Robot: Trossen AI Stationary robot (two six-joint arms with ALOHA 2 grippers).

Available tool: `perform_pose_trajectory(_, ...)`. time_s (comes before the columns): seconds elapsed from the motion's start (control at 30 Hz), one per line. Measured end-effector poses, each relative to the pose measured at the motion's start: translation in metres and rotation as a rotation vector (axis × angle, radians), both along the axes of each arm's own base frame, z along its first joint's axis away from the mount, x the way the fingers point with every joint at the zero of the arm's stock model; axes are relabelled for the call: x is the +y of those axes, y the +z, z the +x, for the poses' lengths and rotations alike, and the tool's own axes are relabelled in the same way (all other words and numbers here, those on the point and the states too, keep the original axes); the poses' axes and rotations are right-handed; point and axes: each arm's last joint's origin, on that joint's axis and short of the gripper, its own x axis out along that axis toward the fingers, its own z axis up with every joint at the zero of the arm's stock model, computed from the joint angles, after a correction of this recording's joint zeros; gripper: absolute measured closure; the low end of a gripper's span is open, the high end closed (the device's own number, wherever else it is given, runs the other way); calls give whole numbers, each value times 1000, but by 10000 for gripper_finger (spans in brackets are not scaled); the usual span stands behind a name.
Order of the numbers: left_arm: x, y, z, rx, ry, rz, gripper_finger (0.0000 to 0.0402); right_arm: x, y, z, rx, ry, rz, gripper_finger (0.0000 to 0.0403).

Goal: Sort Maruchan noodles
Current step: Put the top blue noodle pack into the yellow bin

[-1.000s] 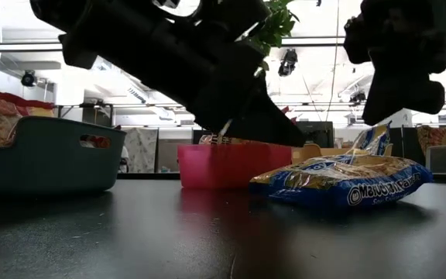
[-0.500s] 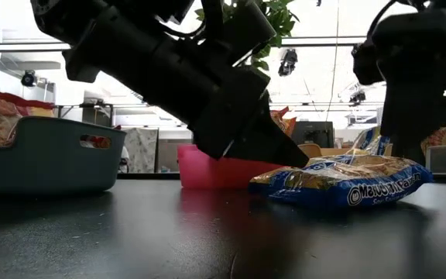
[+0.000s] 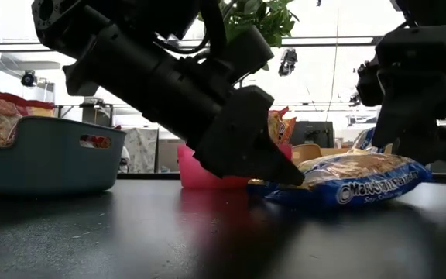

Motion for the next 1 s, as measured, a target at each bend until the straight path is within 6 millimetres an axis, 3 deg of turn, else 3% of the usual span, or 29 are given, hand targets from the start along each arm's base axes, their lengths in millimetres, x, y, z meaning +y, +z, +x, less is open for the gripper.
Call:
perform_pose_trajectory(0.5,5,-9,-8,13,45,-55,322,-14,-5,10,-187,-53,25,106)
perform_pose_trajectory(1.0,6,-10,-9,10,50,-54,322,-5,-24,38,-247,-39,72,120)
